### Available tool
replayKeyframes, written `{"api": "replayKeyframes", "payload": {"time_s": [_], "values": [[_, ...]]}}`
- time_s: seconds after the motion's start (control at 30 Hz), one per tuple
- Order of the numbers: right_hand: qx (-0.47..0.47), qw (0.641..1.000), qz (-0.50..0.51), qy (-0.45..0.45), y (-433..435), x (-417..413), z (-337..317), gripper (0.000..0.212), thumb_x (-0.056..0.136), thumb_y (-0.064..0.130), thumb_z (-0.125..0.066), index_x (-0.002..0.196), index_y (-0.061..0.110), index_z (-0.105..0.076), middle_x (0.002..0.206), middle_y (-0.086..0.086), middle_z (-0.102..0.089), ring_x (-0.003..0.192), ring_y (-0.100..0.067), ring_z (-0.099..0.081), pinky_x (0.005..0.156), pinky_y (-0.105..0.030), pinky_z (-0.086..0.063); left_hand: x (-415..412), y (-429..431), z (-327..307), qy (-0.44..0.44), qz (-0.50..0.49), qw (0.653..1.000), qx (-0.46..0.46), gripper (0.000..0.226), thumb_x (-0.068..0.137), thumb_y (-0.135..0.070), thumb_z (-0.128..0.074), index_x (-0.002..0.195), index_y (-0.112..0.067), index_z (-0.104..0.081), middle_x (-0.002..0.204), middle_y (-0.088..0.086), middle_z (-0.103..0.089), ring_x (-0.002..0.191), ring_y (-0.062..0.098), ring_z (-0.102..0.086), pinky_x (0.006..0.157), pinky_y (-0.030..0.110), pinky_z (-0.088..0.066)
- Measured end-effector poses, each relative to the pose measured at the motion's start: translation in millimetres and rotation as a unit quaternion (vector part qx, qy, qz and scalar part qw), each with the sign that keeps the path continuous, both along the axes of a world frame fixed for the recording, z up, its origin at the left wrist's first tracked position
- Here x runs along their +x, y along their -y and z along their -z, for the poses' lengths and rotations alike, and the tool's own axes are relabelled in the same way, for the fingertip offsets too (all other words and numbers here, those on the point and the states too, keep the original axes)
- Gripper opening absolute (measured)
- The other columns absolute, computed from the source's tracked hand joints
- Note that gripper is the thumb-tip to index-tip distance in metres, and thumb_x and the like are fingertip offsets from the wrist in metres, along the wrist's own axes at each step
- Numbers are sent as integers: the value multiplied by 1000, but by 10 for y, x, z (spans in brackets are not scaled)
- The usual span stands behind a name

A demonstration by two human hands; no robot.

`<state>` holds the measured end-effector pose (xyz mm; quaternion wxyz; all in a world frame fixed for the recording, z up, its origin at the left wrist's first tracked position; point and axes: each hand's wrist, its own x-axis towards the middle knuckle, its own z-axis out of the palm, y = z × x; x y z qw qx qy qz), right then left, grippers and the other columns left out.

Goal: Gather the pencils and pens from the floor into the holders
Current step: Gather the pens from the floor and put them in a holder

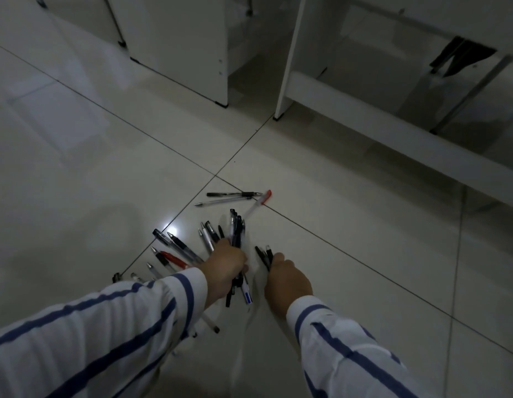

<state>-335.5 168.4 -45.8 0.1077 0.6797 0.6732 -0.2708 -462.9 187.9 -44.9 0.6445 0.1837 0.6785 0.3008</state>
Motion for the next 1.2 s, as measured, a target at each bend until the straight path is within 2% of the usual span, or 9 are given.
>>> {"api": "replayKeyframes", "payload": {"time_s": [0.17,0.3,0.4,0.5,0.63,0.77,0.87,1.07,1.2], "values": [[-26,1000,-3,-4,-17,36,-19,28,91,5,-46,119,2,-51,123,-15,-55,110,-28,-58,86,-30,-46,25,-13,54,-22,26,999,3,49,82,11,-50,129,-4,-44,101,15,-56,92,32,-55,76,38,-51],[-86,979,131,-128,-153,212,-120,16,87,10,-47,98,3,-57,98,-16,-62,82,-26,-57,62,-24,-41,97,-10,-28,-6,28,999,14,33,87,5,-46,118,-5,-46,98,14,-53,84,28,-53,60,31,-47],[-109,895,298,-315,-238,350,-355,10,84,9,-47,74,10,-46,66,-9,-46,52,-21,-42,47,-23,-29,235,12,-183,34,58,997,37,18,87,5,-50,101,-7,-50,88,13,-54,80,27,-55,58,31,-46],[-130,830,331,-429,-253,512,-616,16,83,2,-47,72,13,-47,52,-6,-42,41,-18,-34,44,-23,-21,512,62,-421,99,96,987,77,27,89,7,-46,109,-9,-53,91,15,-64,79,28,-64,64,34,-53],[-124,828,318,-445,-186,887,-865,15,85,-1,-50,81,10,-60,53,-5,-48,40,-15,-38,39,-20,-24,924,128,-748,158,197,956,152,44,85,17,-31,96,-11,-63,76,18,-63,64,23,-64,57,27,-53],[-80,845,331,-413,-33,1395,-1155,12,86,-3,-57,81,6,-63,60,-10,-57,43,-18,-49,40,-22,-39,1341,200,-999,149,291,927,183,50,87,17,-31,97,-19,-64,83,14,-65,67,14,-65,58,18,-52],[-36,849,340,-402,141,1789,-1412,11,83,-4,-63,76,5,-62,61,-11,-59,45,-21,-51,43,-25,-43,1719,311,-1182,126,325,918,192,46,89,14,-35,98,-22,-62,93,9,-66,77,11,-64,62,14,-52],[78,828,361,-423,617,2654,-1934,4,82,0,-68,82,3,-65,74,-15,-65,56,-25,-57,50,-30,-47,2532,537,-1606,89,404,884,220,37,91,6,-43,125,-7,-50,113,8,-64,103,17,-60,77,19,-47],[146,820,344,-432,1001,3333,-2371,11,83,1,-67,87,11,-68,85,-12,-71,68,-26,-62,54,-31,-48,3222,831,-2090,71,452,847,269,37,94,1,-44,125,-19,-40,112,-1,-57,109,14,-52,90,22,-43]]}}
